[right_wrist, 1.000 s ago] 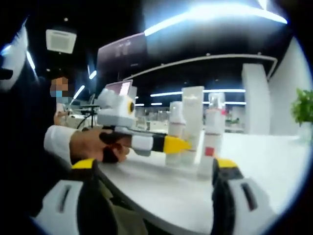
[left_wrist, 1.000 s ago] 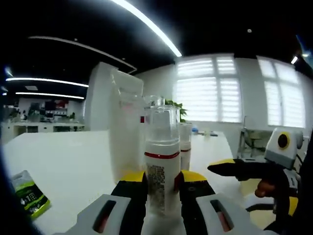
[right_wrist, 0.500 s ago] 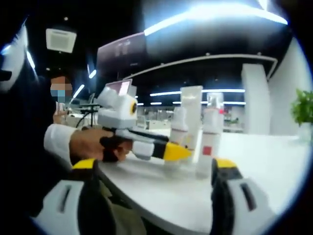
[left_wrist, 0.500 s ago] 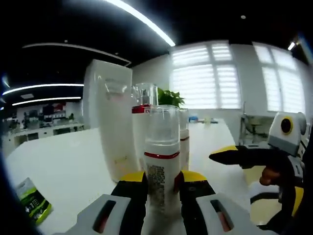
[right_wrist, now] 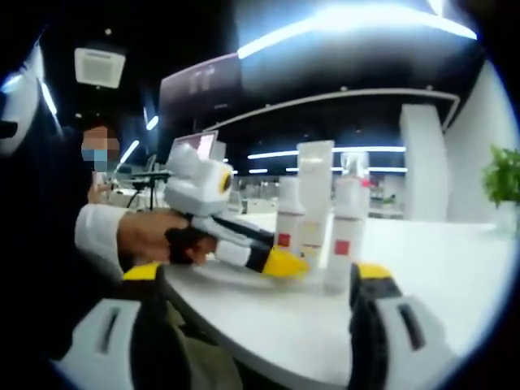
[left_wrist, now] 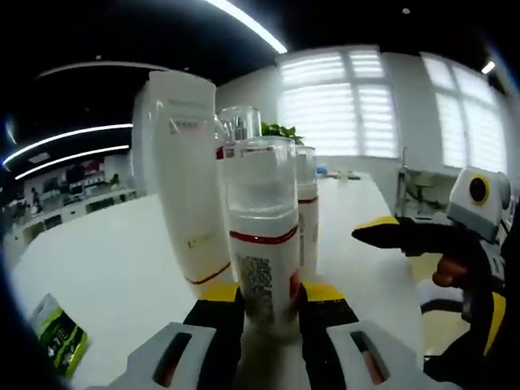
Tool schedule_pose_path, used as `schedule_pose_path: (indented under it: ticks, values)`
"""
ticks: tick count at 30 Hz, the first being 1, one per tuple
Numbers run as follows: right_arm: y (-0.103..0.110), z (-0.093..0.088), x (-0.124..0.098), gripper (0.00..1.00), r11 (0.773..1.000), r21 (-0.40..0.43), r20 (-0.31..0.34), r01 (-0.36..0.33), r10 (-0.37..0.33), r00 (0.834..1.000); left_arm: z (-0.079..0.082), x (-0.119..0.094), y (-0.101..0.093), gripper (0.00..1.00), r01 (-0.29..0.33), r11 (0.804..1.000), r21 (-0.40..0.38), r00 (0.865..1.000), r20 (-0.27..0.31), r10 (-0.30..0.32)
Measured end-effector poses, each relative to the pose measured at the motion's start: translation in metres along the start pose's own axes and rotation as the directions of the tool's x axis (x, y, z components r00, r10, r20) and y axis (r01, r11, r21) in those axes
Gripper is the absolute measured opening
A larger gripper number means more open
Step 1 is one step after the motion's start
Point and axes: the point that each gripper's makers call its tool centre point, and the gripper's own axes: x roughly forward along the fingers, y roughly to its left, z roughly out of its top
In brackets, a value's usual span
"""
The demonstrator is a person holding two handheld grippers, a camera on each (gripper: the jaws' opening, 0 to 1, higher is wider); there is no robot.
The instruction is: Arrange the skincare products in the storage area until every visible bottle or jar stands upright without overlapping.
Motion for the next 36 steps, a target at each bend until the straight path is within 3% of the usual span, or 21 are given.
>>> schedule_pose_path:
  ticks: [3, 11, 20, 36]
  values:
    - [0.001, 0.002, 0.000, 0.93, 1.000, 0.007, 0.011, -0.006, 0.006, 1.000, 0.000, -0.001, 0.000, 0.35, -0.009, 1.000, 0.017, 1.000, 0.000, 0.009]
    - [0.000, 0.005, 0.001, 0.92, 1.000, 0.012, 0.025, -0.015, 0.014, 1.000, -0.002, -0.015, 0.002, 0.36, -0.032, 0.999, 0.012, 0.999, 0.001, 0.032]
    - [-0.006, 0.001, 0.001, 0.92, 1.000, 0.013, 0.016, -0.008, 0.008, 1.000, -0.004, -0.029, 0.008, 0.28, -0.053, 0.998, -0.024, 0.998, 0.022, 0.053]
    - [-0.012, -0.004, 0.000, 0.91, 1.000, 0.017, 0.004, -0.002, 0.002, 1.000, -0.002, -0.026, 0.004, 0.21, -0.032, 0.999, -0.023, 0.999, 0.036, 0.033]
